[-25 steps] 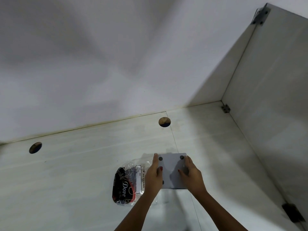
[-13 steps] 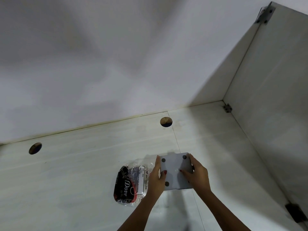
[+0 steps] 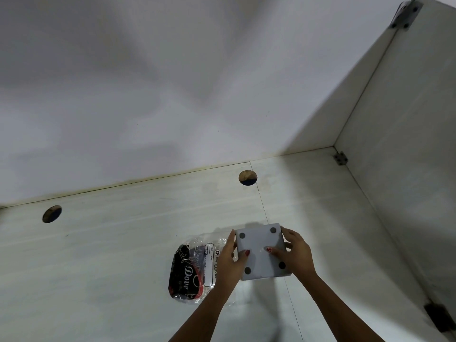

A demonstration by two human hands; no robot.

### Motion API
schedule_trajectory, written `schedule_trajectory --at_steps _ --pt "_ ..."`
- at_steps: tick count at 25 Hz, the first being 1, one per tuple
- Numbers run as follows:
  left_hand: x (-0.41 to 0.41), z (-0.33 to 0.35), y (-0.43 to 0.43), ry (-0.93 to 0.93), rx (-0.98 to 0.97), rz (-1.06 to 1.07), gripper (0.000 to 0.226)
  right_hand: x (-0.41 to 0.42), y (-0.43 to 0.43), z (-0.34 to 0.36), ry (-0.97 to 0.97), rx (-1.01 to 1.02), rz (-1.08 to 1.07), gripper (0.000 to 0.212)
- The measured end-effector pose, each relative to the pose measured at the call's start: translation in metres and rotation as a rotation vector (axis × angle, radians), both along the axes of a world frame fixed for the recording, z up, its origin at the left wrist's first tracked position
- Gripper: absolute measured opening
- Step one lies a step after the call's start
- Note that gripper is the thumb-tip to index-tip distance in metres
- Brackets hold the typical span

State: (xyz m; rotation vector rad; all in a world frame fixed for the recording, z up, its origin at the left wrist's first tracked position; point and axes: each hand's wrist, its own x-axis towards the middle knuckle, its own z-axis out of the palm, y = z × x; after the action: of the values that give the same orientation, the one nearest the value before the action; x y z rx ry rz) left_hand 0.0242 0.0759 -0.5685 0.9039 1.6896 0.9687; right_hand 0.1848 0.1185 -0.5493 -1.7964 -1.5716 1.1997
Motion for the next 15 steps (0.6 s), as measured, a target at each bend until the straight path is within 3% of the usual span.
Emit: schedule_trajectory --at_steps 2,4,10,15 --pt "0.003 0.009 0.006 -0.109 -0.040 0.050 0.032 0.000 -0.001 -0.001 0.019 0.020 -0.026 0.063" --pt "0.005 0.016 0.009 -0.175 -0.043 0.087 0.023 0.000 -0.002 0.000 0.048 0.035 -0.030 0.060" --pt "0.000 0.015 0.002 -0.295 -0.032 0.171 0.030 -0.004 -0.006 0.003 0.079 0.068 -0.033 0.058" --pt "0.001 0.017 0.002 -0.264 -0.059 0.180 0.030 -0.007 -0.008 0.006 0.044 0.088 0.050 0.061"
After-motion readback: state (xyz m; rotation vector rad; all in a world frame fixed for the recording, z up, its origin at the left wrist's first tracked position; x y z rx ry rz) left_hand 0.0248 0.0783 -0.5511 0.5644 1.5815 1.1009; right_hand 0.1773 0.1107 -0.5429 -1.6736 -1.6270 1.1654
